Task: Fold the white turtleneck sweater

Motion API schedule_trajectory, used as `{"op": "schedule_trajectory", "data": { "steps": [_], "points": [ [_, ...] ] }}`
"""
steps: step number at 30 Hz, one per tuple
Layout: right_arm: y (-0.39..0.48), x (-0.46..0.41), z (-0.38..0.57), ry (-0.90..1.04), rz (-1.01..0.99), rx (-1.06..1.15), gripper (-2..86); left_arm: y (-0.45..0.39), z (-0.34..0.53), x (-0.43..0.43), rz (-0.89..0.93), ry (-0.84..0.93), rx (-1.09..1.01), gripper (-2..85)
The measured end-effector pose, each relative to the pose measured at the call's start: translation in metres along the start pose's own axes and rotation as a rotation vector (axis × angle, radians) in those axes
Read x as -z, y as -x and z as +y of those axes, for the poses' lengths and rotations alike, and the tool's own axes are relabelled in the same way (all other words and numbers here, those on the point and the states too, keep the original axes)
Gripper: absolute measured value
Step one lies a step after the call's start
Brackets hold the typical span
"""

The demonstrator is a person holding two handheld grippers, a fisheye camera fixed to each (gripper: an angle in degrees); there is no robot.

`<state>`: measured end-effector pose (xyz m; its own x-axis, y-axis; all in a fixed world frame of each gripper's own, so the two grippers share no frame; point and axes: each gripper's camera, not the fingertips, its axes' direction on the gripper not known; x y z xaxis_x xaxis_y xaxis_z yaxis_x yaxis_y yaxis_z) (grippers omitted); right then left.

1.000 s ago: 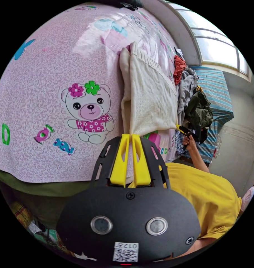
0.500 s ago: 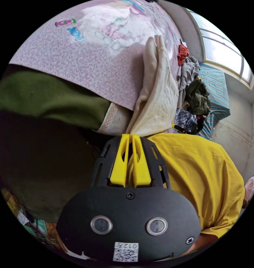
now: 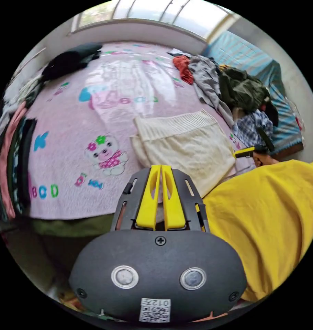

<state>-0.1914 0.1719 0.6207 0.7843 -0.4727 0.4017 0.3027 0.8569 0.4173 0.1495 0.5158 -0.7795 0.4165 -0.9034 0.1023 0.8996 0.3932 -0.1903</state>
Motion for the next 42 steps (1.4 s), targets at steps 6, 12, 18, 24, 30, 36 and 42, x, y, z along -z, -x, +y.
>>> {"op": "schedule_trajectory", "data": {
  "steps": [6,12,18,24,30,36,42],
  "points": [
    [-0.019,-0.001,0.012,-0.025,-0.125,-0.125,2.2,-0.018,-0.033,-0.056,-0.246,0.140,0.009,0.4],
    [0.006,-0.002,0.019,-0.036,0.053,-0.049,2.2,0.004,-0.037,-0.062,-0.083,0.146,0.115,0.4],
    [-0.040,0.000,0.037,-0.063,-0.187,-0.102,2.1,-0.002,-0.032,-0.060,-0.095,0.113,0.105,0.3],
    [-0.092,0.050,0.041,-0.233,-0.186,-0.092,1.2,0.009,-0.034,-0.051,-0.037,0.135,0.228,0.4],
    [-0.108,0.078,-0.027,-0.338,-0.388,0.013,1.6,0.047,-0.024,-0.002,0.067,-0.127,0.555,0.5],
    [-0.108,0.056,-0.079,-0.243,-0.494,0.037,2.4,0.075,-0.051,-0.027,0.104,0.050,0.587,1.1],
    [-0.121,0.040,-0.095,-0.165,-0.561,0.008,2.5,0.096,-0.057,-0.042,0.221,0.092,0.550,1.5]
  ]
}}
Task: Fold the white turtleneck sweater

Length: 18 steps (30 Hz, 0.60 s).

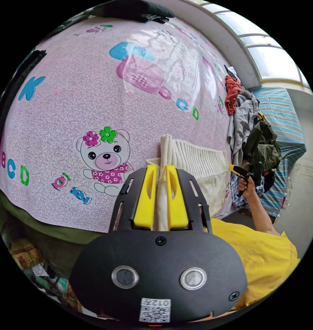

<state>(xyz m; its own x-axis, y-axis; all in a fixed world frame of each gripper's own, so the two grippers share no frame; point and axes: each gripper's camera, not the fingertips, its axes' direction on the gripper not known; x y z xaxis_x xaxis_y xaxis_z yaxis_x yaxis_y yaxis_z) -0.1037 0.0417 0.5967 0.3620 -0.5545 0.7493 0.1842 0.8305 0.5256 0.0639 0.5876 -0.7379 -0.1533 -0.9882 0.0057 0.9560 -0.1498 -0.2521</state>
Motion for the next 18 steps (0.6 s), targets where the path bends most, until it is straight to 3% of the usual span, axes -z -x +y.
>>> {"op": "schedule_trajectory", "data": {
  "steps": [5,18],
  "points": [
    [-0.008,0.002,0.000,-0.018,-0.022,-0.025,2.2,0.011,-0.005,-0.003,0.086,0.005,-0.017,0.5],
    [-0.005,0.022,0.007,-0.062,0.112,0.040,1.8,0.005,0.006,0.007,-0.092,-0.050,-0.096,-0.1]
  ]
}}
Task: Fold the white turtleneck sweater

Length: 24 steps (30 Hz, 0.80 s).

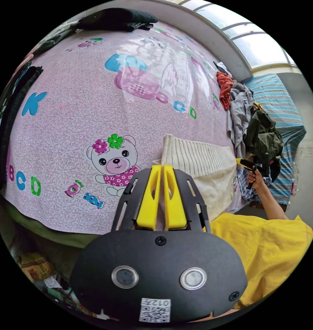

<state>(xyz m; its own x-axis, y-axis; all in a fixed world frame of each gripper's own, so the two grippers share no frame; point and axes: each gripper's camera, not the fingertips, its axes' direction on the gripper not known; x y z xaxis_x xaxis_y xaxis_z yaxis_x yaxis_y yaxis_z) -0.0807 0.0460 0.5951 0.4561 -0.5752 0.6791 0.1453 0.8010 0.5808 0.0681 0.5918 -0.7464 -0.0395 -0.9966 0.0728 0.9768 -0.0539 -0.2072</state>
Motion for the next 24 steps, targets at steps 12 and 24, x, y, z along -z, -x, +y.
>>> {"op": "schedule_trajectory", "data": {
  "steps": [12,24],
  "points": [
    [0.014,-0.016,-0.011,-0.008,0.143,0.037,1.8,-0.001,-0.005,-0.018,-0.017,0.011,0.042,0.3],
    [0.038,-0.008,0.010,-0.114,0.137,0.154,0.3,-0.054,0.035,0.013,-0.094,-0.126,-0.132,0.4]
  ]
}}
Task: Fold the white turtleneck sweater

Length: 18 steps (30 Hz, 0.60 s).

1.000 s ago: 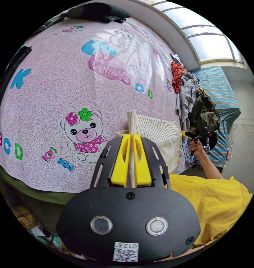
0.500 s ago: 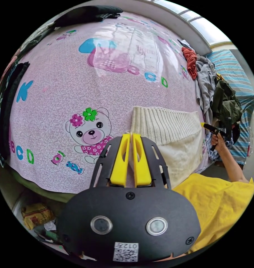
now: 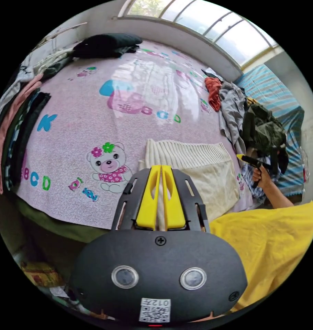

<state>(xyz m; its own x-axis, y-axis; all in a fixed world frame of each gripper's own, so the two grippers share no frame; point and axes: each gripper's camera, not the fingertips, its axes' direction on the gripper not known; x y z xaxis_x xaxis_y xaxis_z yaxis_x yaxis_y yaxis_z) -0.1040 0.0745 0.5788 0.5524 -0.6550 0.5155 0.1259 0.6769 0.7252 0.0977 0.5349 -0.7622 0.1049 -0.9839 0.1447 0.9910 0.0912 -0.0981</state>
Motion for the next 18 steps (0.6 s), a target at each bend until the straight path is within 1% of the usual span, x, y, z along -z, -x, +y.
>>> {"op": "schedule_trajectory", "data": {
  "steps": [2,4,5,6,8,10,11,12,13,15,18],
  "points": [
    [-0.004,-0.014,-0.003,0.038,0.061,-0.006,0.2,0.005,-0.004,-0.020,-0.023,0.064,0.021,0.3],
    [-0.015,-0.031,-0.007,0.101,0.171,-0.035,0.3,0.019,-0.005,-0.034,-0.060,0.111,0.076,0.2],
    [-0.018,-0.033,-0.007,0.112,0.178,-0.038,0.4,0.032,-0.004,-0.039,-0.017,0.113,0.114,0.2],
    [-0.022,-0.032,-0.008,0.105,0.152,-0.046,0.5,0.043,-0.004,-0.038,0.038,0.104,0.156,0.3],
    [-0.028,-0.021,-0.008,0.068,0.118,-0.067,0.8,0.053,-0.002,-0.027,0.079,0.063,0.184,0.7],
    [-0.036,-0.008,-0.004,0.036,0.055,-0.073,2.0,0.061,0.004,-0.009,0.066,-0.009,0.203,1.5],
    [-0.040,-0.007,-0.003,0.038,0.029,-0.076,2.4,0.069,0.010,-0.001,0.076,-0.032,0.225,2.9],
    [-0.047,-0.007,0.000,0.050,-0.029,-0.091,3.8,0.080,0.015,0.002,0.132,-0.036,0.246,4.6],
    [-0.056,-0.009,0.003,0.061,-0.086,-0.111,5.5,0.086,0.018,0.001,0.169,-0.034,0.257,5.7],
    [-0.069,-0.014,0.008,0.070,-0.165,-0.150,7.8,0.105,0.025,-0.013,0.309,0.019,0.286,10.0],
    [-0.095,-0.028,0.014,0.086,-0.302,-0.244,10.0,0.119,0.031,-0.033,0.401,0.068,0.299,13.0]
  ]
}}
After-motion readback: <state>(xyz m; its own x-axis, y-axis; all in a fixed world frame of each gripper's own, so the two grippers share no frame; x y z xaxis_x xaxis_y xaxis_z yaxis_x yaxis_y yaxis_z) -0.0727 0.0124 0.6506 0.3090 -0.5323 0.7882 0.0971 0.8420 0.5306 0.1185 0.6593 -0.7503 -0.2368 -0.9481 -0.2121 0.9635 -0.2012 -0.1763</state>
